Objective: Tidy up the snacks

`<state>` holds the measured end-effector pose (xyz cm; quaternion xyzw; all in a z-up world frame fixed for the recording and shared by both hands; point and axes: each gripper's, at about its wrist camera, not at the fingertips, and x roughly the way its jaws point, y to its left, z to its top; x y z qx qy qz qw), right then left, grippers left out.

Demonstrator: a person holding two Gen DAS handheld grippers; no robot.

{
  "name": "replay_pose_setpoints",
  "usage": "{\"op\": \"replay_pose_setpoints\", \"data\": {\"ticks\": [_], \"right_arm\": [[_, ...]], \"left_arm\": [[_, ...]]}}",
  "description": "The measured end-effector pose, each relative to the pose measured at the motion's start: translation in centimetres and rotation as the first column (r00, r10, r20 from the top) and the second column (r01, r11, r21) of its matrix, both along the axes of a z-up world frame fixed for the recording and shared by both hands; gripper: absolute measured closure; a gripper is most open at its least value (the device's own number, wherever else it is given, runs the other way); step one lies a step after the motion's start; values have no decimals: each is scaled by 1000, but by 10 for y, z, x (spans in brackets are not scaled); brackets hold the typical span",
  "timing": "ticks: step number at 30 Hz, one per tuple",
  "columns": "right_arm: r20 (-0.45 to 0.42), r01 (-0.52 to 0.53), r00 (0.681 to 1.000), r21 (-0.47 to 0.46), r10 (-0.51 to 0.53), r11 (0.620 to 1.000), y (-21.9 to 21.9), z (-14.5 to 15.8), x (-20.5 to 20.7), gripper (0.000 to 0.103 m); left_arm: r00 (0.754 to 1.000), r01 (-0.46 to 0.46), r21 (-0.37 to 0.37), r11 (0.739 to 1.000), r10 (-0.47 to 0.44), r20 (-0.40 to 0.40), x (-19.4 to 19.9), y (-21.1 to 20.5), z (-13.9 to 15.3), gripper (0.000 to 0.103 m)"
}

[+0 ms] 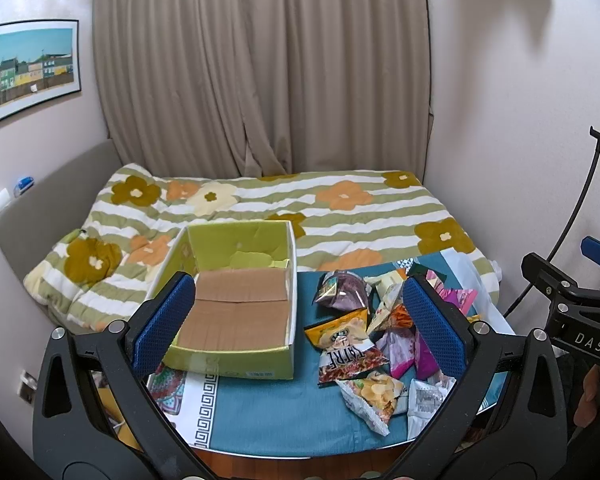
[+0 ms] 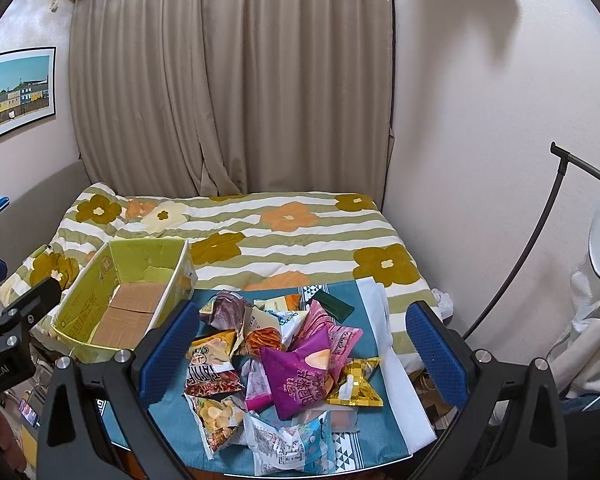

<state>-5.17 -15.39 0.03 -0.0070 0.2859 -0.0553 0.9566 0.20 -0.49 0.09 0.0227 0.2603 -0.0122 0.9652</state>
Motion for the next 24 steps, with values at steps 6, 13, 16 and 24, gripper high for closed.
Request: {"op": "replay_pose_setpoints", "data": {"ticks": [6,13,16,24], "right_arm": [[4,1,1000,1,-1,1000,2,1,2,0],[3,2,1000,1,-2,1000,2,3,9,0],[3,5,1000,2,-5,1000,3,3,10,0],[-32,54,998,17,-54,998,-9,-5,13,0]], "left_arm": [[1000,1,-1,1000,-1,1,0,0,0,0],[1000,2,0,1000,-2,0,2,0,0,0],[1000,5,-2,1000,-5,-5,5,1,1,0],[992,69,-39,997,-73,-105,32,6,-15,0]]}}
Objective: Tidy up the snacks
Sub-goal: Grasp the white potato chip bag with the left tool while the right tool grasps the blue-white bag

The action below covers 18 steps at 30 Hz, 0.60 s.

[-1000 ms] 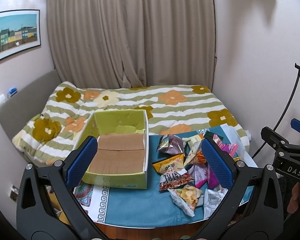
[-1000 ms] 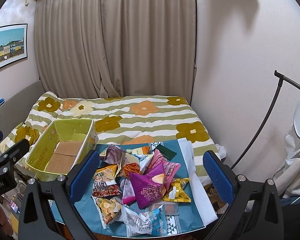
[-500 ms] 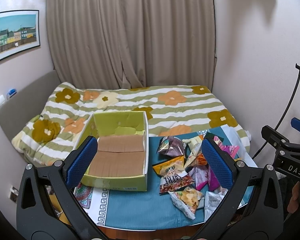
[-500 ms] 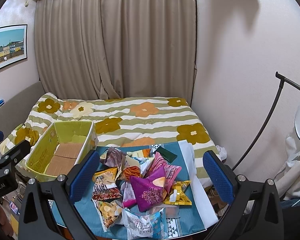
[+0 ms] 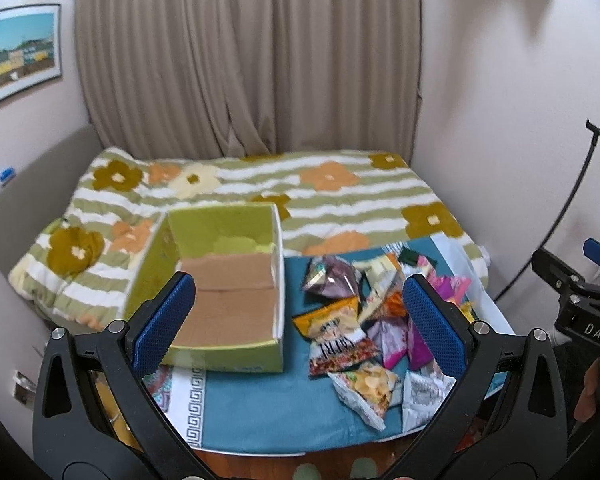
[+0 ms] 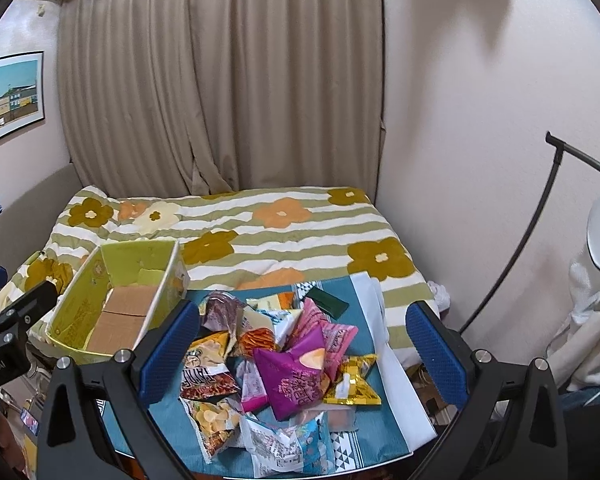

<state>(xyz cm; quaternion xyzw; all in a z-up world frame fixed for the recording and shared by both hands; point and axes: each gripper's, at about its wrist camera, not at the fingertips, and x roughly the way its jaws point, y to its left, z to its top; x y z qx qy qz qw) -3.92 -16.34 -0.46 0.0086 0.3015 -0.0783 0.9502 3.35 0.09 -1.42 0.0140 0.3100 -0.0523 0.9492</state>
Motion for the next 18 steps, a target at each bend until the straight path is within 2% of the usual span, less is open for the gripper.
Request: {"op": "replay_pose_setpoints", "data": {"ticks": [4,6,9,14,18], "right_arm": [[-32,31,999,9,-31,999,-9,-15,-2,0],[-54,33,998,18,-32,999,-15,-28,-3,0],[-108,21,994,51,-16,998,-25,-50,-4,0],[-191,-52,979,114,73,992,-41,-94,-4,0],[-241,-140,953,178,181,974,-51,-142,-2,0]], "left_arm": [[996,49,-2,999,-49,-75,10,-4,-29,0],[992,51,0,999,-51,-119,13,-9,-46,0],[983,36,-38,999,-42,-176,16,-14,-70,0],[962,-7,-76,997,-14,-271,24,-33,-127,0],[953,-32,-122,992,-7,-303,31,-49,-171,0]]}}
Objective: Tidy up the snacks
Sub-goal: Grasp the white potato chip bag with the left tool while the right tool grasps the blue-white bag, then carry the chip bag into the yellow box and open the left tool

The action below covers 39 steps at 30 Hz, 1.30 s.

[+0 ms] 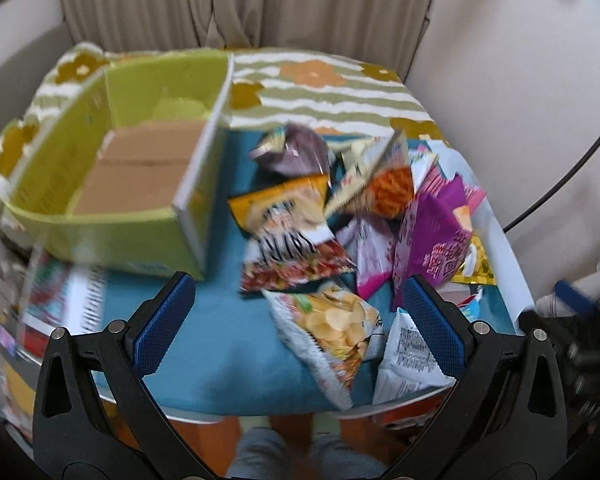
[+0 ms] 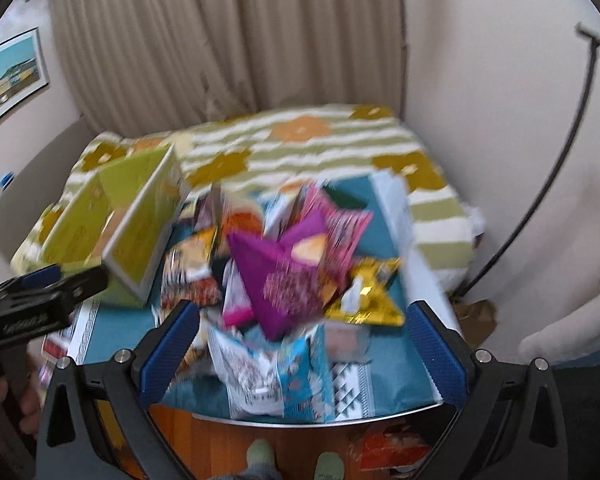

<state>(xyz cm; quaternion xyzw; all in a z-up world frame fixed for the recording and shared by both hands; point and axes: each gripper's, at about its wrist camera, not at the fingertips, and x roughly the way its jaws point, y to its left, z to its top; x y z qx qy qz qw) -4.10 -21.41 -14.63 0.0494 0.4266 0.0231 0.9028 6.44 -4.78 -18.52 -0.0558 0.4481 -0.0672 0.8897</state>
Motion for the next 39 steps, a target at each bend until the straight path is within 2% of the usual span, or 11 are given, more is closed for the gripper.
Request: {"op": "replay_pose_setpoints", "data": {"ticks": [2,7,11,15,19,24,28,31,33,39], "right_arm": [[-21,-42,999,23,42,999,1,-21,0,0],[-42,-122,991,90,126,988,1,-71,1,0],[-23,-189,981,137,193,972,3,-93,4,0],[-36,-219,974,128,225,967,7,-107,9,0],[-36,-234,970,138,241,962,4,-113,15,0],[-30,-261,963,144,268,954,12,-116,23,0],[-29,-269,961,138,276,953,18,-118,27,1],[-27,-283,957,150,290,947,22,-118,31,6],[-23,-300,952,148,306,943,26,-117,32,18],[-4,-316,948,131,319,940,34,-112,29,24]], "left_arm": [[1000,-6,-13,1000,6,-10,2,-8,-23,0],[1000,-7,-36,999,7,-18,5,-23,-58,0],[999,-9,-48,999,7,-39,9,-30,-77,1],[999,-24,-51,998,22,-50,11,-29,-89,3],[997,-27,-83,996,21,-80,13,-26,-100,10],[995,-20,-108,994,9,-98,14,-25,-109,14],[995,-4,-110,994,-8,-103,14,-26,-112,27],[995,10,-100,995,-19,-96,13,-26,-105,31],[995,14,-102,995,-23,-95,11,-26,-103,33],[996,19,-101,995,-28,-83,7,-26,-94,39]]}}
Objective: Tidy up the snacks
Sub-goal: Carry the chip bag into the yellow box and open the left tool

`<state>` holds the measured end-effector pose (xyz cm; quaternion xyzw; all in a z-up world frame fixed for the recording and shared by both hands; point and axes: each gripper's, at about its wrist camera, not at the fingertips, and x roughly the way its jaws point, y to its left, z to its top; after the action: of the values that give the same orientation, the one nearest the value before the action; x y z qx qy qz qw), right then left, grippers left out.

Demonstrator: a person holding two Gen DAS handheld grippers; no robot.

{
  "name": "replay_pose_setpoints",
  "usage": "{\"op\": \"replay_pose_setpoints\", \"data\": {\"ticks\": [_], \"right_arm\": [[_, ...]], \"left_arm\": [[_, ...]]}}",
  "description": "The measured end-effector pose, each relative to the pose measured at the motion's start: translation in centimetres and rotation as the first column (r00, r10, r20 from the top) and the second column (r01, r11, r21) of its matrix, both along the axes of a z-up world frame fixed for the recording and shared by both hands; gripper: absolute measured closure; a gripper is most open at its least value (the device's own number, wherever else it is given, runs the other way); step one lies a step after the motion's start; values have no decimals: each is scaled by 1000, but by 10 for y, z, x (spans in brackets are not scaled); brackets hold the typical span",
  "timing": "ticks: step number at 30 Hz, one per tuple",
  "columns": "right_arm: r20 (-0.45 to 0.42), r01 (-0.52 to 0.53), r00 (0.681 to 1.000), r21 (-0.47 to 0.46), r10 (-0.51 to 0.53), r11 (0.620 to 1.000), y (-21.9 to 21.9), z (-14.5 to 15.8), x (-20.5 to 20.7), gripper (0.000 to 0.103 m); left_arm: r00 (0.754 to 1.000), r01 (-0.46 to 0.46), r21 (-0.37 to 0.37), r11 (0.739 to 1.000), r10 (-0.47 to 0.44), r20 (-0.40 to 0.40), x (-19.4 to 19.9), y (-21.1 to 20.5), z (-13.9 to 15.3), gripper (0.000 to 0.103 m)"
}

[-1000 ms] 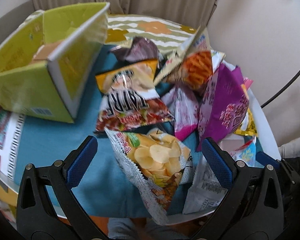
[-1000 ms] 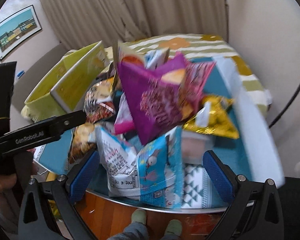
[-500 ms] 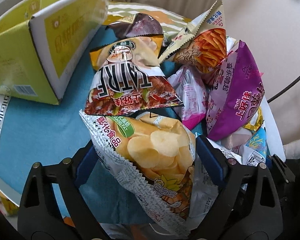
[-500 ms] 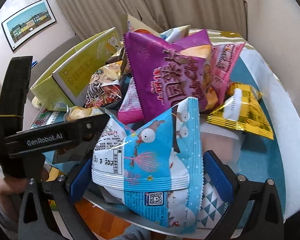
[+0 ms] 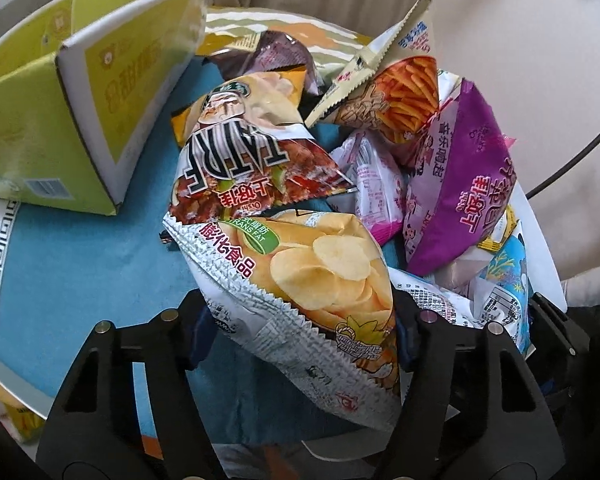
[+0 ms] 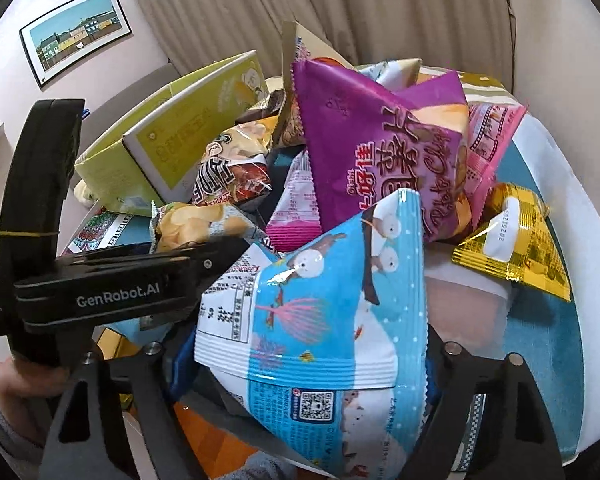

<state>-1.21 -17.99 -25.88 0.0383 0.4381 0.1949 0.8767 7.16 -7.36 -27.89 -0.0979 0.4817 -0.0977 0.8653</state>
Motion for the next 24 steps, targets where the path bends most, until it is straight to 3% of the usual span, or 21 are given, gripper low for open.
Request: {"op": "replay_pose_setpoints", "data": {"ticks": [24], "right_arm": [[153,-84,985,36,77,996,-15,67,-14,26]], "left_arm": [[981,-73,37,997,66,182,-54,3,100,41]]}}
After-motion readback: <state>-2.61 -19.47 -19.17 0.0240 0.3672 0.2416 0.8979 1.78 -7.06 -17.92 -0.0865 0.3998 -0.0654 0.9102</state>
